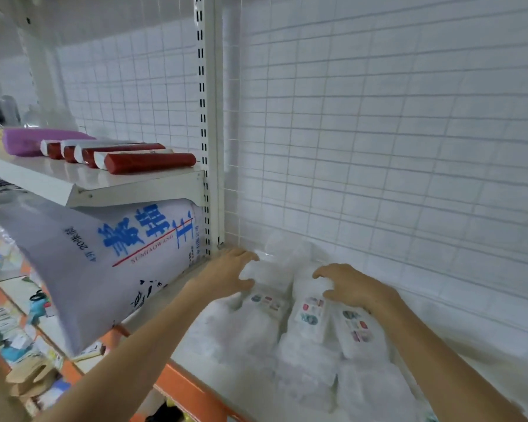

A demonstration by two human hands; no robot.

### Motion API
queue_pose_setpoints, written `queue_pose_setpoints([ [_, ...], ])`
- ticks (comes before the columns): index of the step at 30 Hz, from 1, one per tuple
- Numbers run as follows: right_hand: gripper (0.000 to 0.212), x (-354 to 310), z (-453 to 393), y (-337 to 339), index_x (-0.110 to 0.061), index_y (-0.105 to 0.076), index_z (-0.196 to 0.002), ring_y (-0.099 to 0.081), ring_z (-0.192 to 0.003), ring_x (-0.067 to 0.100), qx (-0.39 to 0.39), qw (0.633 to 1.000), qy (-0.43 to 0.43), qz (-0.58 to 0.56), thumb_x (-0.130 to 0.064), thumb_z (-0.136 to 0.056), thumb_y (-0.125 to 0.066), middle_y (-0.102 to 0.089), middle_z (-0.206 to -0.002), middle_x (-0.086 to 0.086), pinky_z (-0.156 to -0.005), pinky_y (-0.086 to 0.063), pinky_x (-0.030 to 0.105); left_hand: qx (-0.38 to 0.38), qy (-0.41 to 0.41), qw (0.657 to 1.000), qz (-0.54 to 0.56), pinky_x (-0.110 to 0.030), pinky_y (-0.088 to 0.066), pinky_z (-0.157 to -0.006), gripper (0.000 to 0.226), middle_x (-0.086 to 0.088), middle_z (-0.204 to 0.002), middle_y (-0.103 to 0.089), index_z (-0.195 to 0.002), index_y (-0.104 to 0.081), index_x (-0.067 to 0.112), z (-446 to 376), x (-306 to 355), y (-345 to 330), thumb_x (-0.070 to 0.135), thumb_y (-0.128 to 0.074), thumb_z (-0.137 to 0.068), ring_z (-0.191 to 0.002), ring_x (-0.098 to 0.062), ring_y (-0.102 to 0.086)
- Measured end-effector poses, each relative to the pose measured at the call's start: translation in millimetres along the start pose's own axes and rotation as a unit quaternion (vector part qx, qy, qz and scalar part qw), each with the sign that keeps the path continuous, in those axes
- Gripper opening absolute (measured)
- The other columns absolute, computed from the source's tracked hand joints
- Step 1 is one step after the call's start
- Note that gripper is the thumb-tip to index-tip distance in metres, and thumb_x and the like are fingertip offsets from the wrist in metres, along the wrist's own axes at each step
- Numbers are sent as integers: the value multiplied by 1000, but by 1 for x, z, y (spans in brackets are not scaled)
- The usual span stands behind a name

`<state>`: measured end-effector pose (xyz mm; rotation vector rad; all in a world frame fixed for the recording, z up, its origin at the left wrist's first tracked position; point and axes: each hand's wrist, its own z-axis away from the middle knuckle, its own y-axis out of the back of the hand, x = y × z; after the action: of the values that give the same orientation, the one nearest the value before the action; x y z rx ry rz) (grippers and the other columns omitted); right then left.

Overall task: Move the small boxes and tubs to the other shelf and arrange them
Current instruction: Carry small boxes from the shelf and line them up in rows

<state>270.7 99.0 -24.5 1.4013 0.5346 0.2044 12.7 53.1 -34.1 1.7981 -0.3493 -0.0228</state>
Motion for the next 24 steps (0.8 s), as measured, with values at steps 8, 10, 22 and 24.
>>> queue_pose_setpoints([
  [8, 54, -10, -15, 4, -25, -42, -135, -41, -125, 17, -64, 995, -72, -31, -38, -86, -62, -37, -142, 0, -103, -37, 30, -90, -119, 988, -41, -30, -37, -95, 52, -4, -134, -38, -132, -37, 19, -53, -19, -35, 35, -57, -86, -115, -21, -44],
  [10, 55, -14, -19, 0, -26, -43, -130, -43, -118, 18, -57, 994, -91, -33, -44, -83, -63, -40, -137, 2, -99, -39, 31, -86, -132, 987, -34, -30, -38, -92, 53, -5, -131, -38, -129, -37, 18, -58, -22, -39, 36, -59, -85, -110, -22, -46],
  [22, 75, -47, -37, -18, -29, -38, -125, -45, -113, 30, 7, 972, -234, 3, -52, -64, -74, -36, -126, 4, -93, -43, 44, -52, -191, 980, -36, -32, -37, -96, 49, -9, -131, -39, -128, -39, 12, -67, -23, -49, 24, -60, -85, -117, -27, -39],
  [24, 67, -46, -35, -17, -31, -44, -122, -47, -113, 25, 32, 972, -231, -24, -52, -65, -72, -42, -126, 2, -92, -44, 41, -45, -195, 980, -21, -32, -36, -97, 47, -7, -131, -42, -127, -41, 14, -65, -26, -48, 28, -58, -86, -118, -26, -41],
])
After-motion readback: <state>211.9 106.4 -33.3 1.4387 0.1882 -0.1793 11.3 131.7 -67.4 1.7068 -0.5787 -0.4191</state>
